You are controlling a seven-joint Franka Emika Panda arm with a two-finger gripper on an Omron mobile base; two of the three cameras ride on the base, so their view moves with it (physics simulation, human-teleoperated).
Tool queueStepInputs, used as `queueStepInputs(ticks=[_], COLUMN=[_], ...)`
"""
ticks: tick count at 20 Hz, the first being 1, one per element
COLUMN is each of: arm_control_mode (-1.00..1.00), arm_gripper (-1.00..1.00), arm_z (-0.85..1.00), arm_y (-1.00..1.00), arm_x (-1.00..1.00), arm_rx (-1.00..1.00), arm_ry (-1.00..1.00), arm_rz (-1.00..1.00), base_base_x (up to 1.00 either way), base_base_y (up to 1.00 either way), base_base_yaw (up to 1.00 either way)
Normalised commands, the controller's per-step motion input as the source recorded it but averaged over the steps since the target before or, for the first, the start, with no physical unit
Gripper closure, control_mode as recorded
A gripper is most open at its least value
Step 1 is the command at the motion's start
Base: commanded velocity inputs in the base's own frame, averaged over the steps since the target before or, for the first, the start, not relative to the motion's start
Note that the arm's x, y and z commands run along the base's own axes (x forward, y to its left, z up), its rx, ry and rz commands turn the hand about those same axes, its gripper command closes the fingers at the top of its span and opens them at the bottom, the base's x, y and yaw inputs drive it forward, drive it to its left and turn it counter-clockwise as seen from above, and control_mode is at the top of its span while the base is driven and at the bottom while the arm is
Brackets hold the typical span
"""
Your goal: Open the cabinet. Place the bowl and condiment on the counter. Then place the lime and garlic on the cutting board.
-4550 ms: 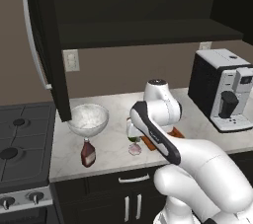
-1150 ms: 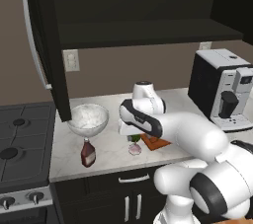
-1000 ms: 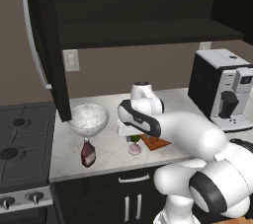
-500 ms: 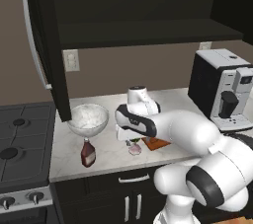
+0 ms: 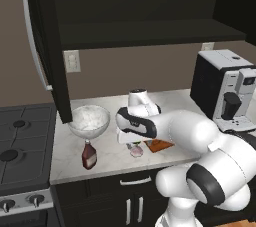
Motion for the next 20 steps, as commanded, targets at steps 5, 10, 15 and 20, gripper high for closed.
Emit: queueStepInputs(ticks=[5, 10, 15, 20], arm_control_mode=[-1.0, -1.0, -1.0, -1.0], arm_gripper=[-1.0, -1.0, -1.0, -1.0], arm_z=[-0.08, -0.08, -0.1, -0.07], arm_y=[0.0, 0.0, 0.0, 0.0], arm_x=[0.0, 0.0, 0.0, 0.0], arm_rx=[0.0, 0.0, 0.0, 0.0], arm_ry=[0.01, 0.0, 0.0, 0.0], arm_rz=[-0.03, -0.02, -0.02, -0.01], base_base_x=[0.0, 0.0, 0.0, 0.0], base_base_y=[0.0, 0.0, 0.0, 0.0], base_base_yaw=[0.0, 0.0, 0.0, 0.0])
